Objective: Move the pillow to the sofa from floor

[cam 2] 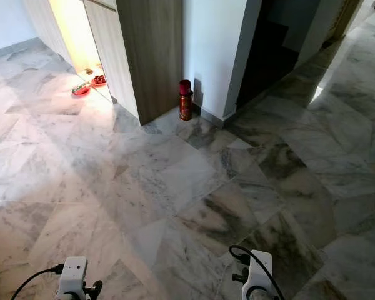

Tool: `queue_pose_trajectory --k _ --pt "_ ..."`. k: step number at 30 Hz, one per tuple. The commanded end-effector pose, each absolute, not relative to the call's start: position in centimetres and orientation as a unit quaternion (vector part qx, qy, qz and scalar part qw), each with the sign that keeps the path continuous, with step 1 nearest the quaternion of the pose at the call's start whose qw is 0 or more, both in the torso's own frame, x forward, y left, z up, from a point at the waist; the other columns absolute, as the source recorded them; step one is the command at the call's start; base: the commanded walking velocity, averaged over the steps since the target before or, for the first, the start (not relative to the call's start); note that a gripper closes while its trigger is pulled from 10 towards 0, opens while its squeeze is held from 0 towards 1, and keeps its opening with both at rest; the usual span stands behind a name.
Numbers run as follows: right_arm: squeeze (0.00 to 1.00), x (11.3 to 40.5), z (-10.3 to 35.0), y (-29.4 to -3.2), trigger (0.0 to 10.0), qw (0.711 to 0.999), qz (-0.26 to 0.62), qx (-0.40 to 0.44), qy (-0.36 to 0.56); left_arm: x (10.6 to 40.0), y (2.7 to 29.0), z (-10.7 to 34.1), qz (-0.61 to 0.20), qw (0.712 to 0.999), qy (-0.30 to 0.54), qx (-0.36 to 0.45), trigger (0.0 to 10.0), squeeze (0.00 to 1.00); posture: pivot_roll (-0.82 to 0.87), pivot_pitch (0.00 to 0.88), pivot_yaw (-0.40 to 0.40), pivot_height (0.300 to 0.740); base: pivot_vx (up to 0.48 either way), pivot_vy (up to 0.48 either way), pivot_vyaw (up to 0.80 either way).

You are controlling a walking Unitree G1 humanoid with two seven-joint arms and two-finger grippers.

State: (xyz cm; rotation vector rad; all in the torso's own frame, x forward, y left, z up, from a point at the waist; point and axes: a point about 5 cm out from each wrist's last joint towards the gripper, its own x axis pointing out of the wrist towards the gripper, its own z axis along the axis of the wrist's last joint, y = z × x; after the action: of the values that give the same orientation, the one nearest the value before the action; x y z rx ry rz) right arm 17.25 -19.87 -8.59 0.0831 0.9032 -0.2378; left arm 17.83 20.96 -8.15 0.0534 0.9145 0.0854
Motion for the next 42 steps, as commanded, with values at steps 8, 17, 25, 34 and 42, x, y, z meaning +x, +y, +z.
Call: queue_pose_trajectory --k 8,17,25,34,42 --pt "0.00 12.9 -10.2 -19.3 10.0 0.871 -0.101 0.128 0.464 20.4 21.0 -6.8 0.038 0.913 0.404 0.053 10.0 0.00 0.00 0.000 -0.022 0.740 0.000 0.000 0.00" --pt "0.00 13.3 -10.1 -19.4 10.0 0.876 -0.092 0.130 0.456 20.9 20.7 -6.6 0.041 0.916 0.397 0.044 10.0 0.00 0.00 0.000 -0.037 0.740 0.000 0.000 0.00" --pt "0.00 13.6 -9.9 -19.4 10.0 0.882 -0.083 0.123 0.448 21.1 20.8 -6.5 0.063 0.918 0.391 0.014 10.0 0.00 0.01 0.000 -0.048 0.740 0.000 0.000 0.00" --pt "0.00 13.7 -9.8 -19.3 10.0 0.887 -0.066 0.110 0.444 20.8 20.9 -6.6 0.066 0.916 0.395 0.012 10.0 0.00 0.01 0.000 -0.040 0.740 0.000 0.000 0.06" --pt "0.00 13.5 -9.9 -19.2 10.0 0.884 -0.064 0.111 0.449 20.6 21.1 -6.7 0.069 0.915 0.398 0.010 10.0 0.00 0.01 0.000 -0.037 0.740 0.000 0.000 0.77"
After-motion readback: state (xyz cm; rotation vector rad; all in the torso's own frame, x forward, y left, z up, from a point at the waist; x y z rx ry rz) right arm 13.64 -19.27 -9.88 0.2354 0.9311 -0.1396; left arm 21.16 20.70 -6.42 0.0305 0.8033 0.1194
